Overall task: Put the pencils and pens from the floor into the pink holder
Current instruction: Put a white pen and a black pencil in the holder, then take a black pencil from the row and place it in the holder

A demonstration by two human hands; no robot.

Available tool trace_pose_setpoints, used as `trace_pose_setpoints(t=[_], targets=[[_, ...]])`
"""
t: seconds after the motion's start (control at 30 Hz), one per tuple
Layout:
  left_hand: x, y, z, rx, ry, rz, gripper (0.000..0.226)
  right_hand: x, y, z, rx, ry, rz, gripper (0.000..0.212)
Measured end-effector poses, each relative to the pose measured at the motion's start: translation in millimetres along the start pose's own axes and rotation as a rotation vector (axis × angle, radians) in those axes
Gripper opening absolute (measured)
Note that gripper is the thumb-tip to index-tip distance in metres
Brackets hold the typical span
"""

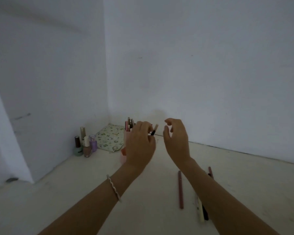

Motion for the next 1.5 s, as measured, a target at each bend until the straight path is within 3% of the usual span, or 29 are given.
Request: trace_pose_setpoints(t=[0.1,0.2,0.27,0.37,0.47,0.6,0.73,0.87,1.07,1.17,1.23,1.3,1.37,1.5], targets=[[-28.1,26.4,29.2,0.079,-0.465,0.077,0.008,9.3,22.0,-26.6,-0.027,-0.006,0.093,0.023],[-59.5,44.1,59.7,0.202,-0.85,-0.056,0.03,9.4,44.0,-50.4,-0.092,-0.065,0.228,0.02],[-74.7,50.8,73.4,0.249,-0.958,-0.112,0.038,4.7,56.6,-65.6,-0.126,-0.09,0.305,0.017],[-82.9,55.6,82.9,0.269,-1.008,-0.14,0.029,-1.4,74.5,-87.0,-0.207,-0.168,0.387,0.015],[-69.2,57.3,80.5,0.127,-0.89,-0.176,0.025,-4.8,94.1,-102.1,-0.382,-0.333,0.571,0.005],[-42.0,63.8,67.4,-0.094,-0.611,-0.17,0.04,-24.5,113.0,-110.6,-0.532,-0.635,0.823,0.023],[-30.3,63.7,60.9,-0.198,-0.504,-0.157,0.048,-47.9,121.4,-103.5,-0.539,-0.676,0.851,0.029],[-19.8,58.7,50.5,-0.291,-0.392,-0.149,0.046,-57.7,124.4,-94.4,-0.569,-0.611,0.825,0.033],[21.6,34.2,19.2,-0.347,-0.066,-0.154,0.042,-44.9,124.7,-91.8,-0.568,-0.54,0.749,0.037],[42.1,15.9,1.4,-0.348,0.097,-0.158,0.041,-6.7,101.1,-92.3,-0.553,-0.363,0.617,0.021],[50.6,4.7,-5.9,-0.302,0.163,-0.174,0.04,18.0,80.8,-91.0,-0.413,-0.225,0.533,0.017],[51.4,-6.2,-6.8,-0.25,0.179,-0.189,0.037,34.0,60.2,-88.0,-0.226,-0.099,0.481,0.015],[45.4,-17.5,-2.3,-0.199,0.141,-0.209,0.035,41.1,40.8,-83.0,-0.028,-0.009,0.455,0.026],[26.3,-34.1,11.6,-0.048,0.028,-0.192,0.035,41.6,10.4,-71.4,0.206,0.066,0.38,0.035]])
Point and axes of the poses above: each hand's wrist, its own x-axis towards the middle knuckle, its own z-axis out of the palm, y = z × x, the point moved 2 cm from there along x, towards the middle knuckle, and after that the axes turned 5 degrees about y, right-handed, at the moved point
